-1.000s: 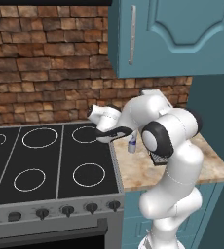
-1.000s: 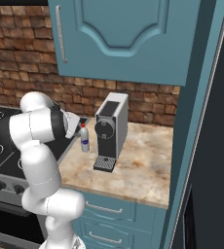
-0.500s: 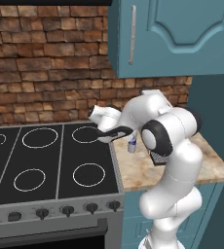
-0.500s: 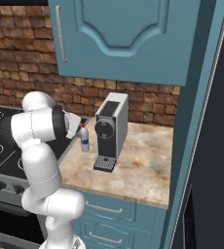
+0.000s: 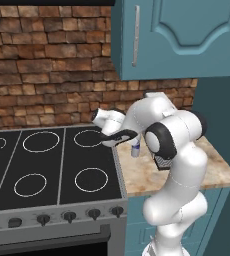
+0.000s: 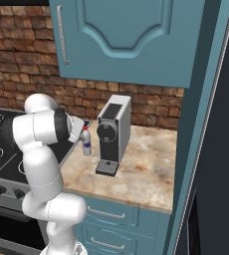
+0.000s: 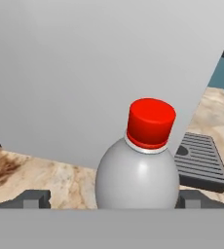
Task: Take the bottled waters from the counter and place them in the freezer to freeze. Close the freezer door after placing the bottles.
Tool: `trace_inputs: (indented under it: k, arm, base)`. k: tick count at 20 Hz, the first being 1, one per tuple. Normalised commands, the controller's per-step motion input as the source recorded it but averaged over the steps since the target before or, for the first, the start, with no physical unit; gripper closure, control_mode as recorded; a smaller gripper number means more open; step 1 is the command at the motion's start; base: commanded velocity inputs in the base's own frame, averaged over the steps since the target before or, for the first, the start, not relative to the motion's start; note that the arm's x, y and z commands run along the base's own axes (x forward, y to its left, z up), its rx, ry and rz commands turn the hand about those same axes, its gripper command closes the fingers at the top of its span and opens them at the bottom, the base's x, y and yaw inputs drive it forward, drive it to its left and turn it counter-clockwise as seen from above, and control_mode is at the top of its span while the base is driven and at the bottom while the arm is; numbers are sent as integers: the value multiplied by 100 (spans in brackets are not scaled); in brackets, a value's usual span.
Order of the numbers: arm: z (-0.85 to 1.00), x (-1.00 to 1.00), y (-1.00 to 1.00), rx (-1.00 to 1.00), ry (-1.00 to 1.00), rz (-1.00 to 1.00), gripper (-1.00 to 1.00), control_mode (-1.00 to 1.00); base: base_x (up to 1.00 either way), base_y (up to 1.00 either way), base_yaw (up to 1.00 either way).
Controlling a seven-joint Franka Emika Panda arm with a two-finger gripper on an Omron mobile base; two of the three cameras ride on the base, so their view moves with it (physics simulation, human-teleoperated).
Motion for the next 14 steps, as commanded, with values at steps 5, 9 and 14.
trace_inputs:
  k: [5,9,14]
  arm:
    - [-4,2,-1,0,0,0,100,-100]
    - [0,0,0,0,0,0,100,-100]
    - [30,-33,4,-5,-9,0,100,-100]
  base:
    - [0,0,0]
    - [0,0,0]
    - [0,0,0]
